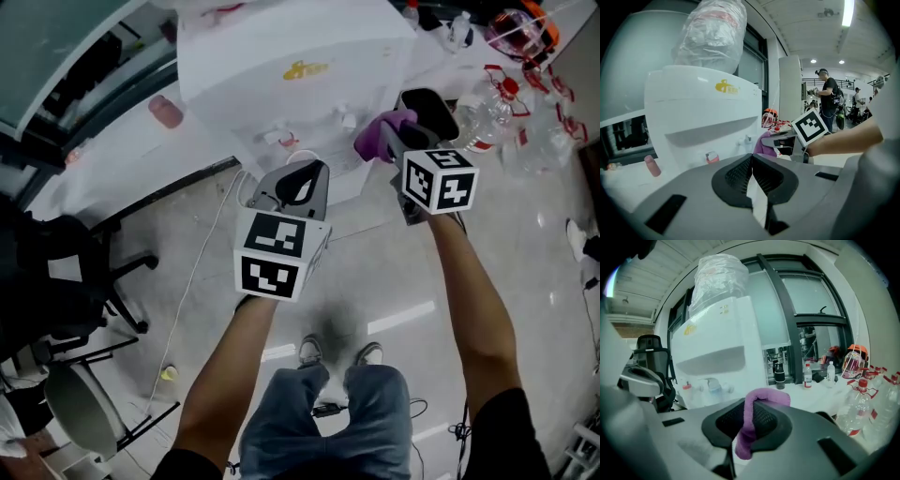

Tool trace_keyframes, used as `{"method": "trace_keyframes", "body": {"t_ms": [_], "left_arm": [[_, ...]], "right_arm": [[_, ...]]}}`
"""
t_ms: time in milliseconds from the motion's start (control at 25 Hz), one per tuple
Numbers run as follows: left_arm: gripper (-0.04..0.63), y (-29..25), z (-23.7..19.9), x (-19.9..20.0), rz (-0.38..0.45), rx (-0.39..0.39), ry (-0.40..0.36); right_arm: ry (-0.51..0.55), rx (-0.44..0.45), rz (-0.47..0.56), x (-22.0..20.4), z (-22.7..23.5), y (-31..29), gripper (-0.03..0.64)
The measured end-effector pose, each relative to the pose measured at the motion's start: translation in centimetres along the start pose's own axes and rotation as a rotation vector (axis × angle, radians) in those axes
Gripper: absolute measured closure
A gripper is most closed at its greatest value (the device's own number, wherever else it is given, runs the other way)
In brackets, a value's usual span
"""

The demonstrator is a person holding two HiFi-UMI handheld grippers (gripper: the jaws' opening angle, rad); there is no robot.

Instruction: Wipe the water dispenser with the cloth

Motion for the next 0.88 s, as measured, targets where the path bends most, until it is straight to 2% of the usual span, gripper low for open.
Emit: {"method": "trace_keyframes", "body": {"t_ms": [200, 400, 720, 880], "left_arm": [[0.569, -0.4, 0.6, -1.3, -0.01, 0.079, -0.011], [0.569, -0.9, 1.3, -2.4, 0.008, 0.171, 0.026], [0.569, -2.9, -0.8, -7.9, 0.039, 0.206, 0.042], [0.569, -3.8, -2.1, -9.8, 0.082, 0.221, 0.019]], "right_arm": [[0.011, 0.056, 0.01, -1.7, 1.2, -0.7, 0.584], [0.038, 0.124, 0.002, -3.6, 2.3, -1.3, 0.584], [0.098, 0.132, 0.04, -7.3, 3.2, -3.6, 0.584], [0.104, 0.123, 0.092, -9.1, 3.8, -4.0, 0.584]]}}
Point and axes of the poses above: the fingertips, and each gripper's own axes: y backward along the fingers, z to its right, x out of its top, the point moved 3 cm from there along y, backward along the fingers, and after that the axes turned 9 degrees about -y, right-handed, at the moved point
